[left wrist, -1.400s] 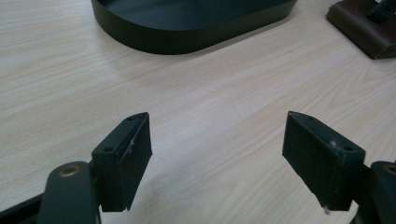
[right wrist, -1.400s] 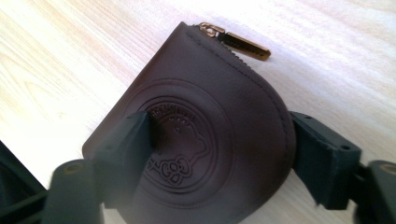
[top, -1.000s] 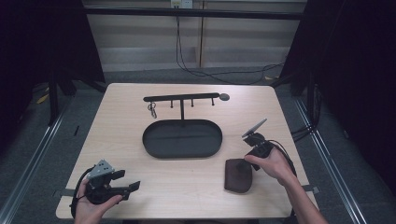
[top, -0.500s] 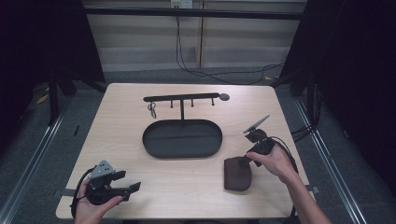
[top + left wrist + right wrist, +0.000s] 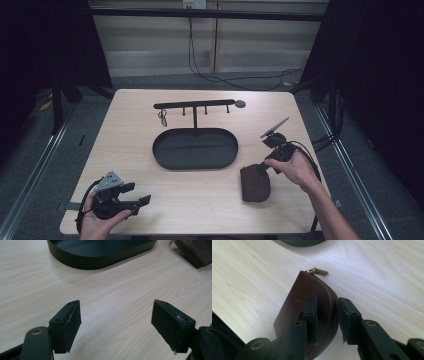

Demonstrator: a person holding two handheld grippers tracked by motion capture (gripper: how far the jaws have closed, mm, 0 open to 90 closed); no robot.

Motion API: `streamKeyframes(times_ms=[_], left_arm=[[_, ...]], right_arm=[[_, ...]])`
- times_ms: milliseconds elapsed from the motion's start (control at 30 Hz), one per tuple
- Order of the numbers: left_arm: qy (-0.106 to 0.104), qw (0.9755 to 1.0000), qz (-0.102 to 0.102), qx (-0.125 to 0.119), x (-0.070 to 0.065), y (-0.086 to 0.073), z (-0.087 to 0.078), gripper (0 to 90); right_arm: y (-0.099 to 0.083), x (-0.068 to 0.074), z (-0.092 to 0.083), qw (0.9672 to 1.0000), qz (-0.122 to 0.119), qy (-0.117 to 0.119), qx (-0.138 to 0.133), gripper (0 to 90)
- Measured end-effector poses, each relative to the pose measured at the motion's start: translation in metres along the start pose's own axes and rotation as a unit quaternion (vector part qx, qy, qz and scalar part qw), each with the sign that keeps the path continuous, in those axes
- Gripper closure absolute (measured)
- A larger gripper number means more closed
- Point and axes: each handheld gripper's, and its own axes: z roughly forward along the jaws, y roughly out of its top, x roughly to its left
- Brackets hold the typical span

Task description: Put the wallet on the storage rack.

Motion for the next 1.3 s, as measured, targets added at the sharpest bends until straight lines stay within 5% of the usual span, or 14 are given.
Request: streamKeyframes(times_ms=[1300], left_arm=[[-0.008,1.0,0.006,-0.002,-0.001,0.002,0.001,23.8]], right_arm=[[0.017,0.019,-0.036,0.999,-0.003,-0.046,0.003,73.5]])
